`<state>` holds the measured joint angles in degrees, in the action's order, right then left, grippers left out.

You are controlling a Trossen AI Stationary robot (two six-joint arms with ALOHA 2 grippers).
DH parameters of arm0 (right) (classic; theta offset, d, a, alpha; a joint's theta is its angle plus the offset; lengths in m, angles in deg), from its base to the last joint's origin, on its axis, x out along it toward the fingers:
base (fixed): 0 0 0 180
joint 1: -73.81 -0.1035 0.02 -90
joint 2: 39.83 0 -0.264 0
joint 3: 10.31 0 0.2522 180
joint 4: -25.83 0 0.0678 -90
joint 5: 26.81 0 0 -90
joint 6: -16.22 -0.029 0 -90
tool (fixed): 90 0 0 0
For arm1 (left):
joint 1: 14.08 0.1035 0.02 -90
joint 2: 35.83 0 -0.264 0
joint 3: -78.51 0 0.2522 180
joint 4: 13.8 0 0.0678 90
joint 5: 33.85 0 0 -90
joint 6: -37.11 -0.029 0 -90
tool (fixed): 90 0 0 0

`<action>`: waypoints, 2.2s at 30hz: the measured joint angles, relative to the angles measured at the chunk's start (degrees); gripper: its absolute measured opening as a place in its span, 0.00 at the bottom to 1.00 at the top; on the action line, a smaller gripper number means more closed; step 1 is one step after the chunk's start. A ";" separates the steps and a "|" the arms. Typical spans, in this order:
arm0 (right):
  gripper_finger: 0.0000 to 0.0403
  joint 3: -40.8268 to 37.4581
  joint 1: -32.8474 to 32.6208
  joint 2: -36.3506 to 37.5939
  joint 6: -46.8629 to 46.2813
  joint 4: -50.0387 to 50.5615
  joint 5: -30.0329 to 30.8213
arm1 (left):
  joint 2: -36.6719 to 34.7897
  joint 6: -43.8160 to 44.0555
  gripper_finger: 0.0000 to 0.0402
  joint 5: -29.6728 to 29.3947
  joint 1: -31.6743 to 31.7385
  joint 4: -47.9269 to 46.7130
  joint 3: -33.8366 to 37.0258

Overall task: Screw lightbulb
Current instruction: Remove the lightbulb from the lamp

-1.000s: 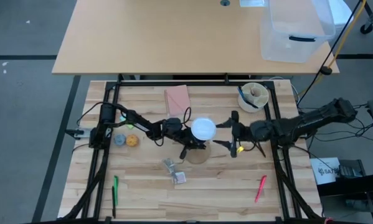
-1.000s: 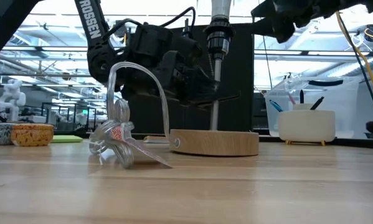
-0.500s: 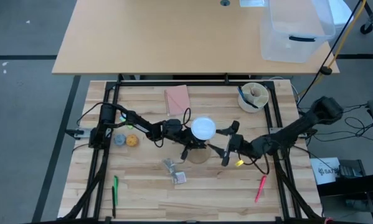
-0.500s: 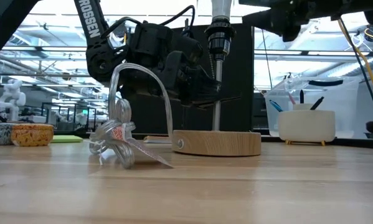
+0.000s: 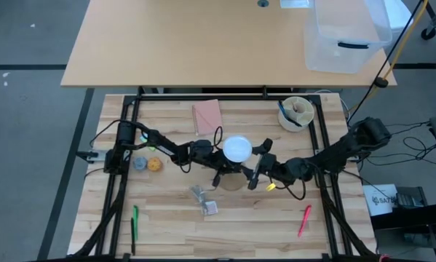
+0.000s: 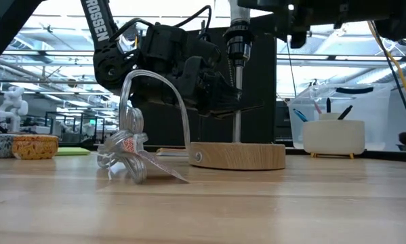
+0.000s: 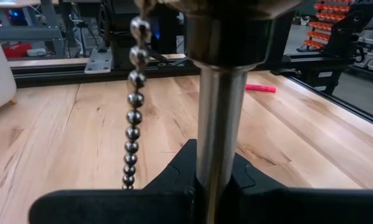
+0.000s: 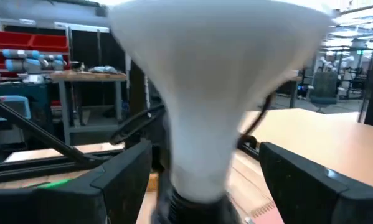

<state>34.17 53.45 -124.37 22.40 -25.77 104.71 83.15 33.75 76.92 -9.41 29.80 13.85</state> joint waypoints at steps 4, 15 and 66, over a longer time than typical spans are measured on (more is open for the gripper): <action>0.72 2.57 0.94 -1.89 0.78 -0.03 -0.84 | 0.00 0.12 0.06 -1.76 0.00 0.28 0.00; 0.64 6.28 2.53 -3.43 3.62 0.28 3.96 | 0.00 0.48 0.06 -8.59 -0.41 0.67 0.00; 0.43 6.25 10.08 -2.75 4.99 8.95 -25.65 | -0.07 -1.96 0.06 12.21 0.21 -0.03 0.04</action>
<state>40.42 63.53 -127.12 27.39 -16.82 79.06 83.09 31.79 89.13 -9.21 29.78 13.89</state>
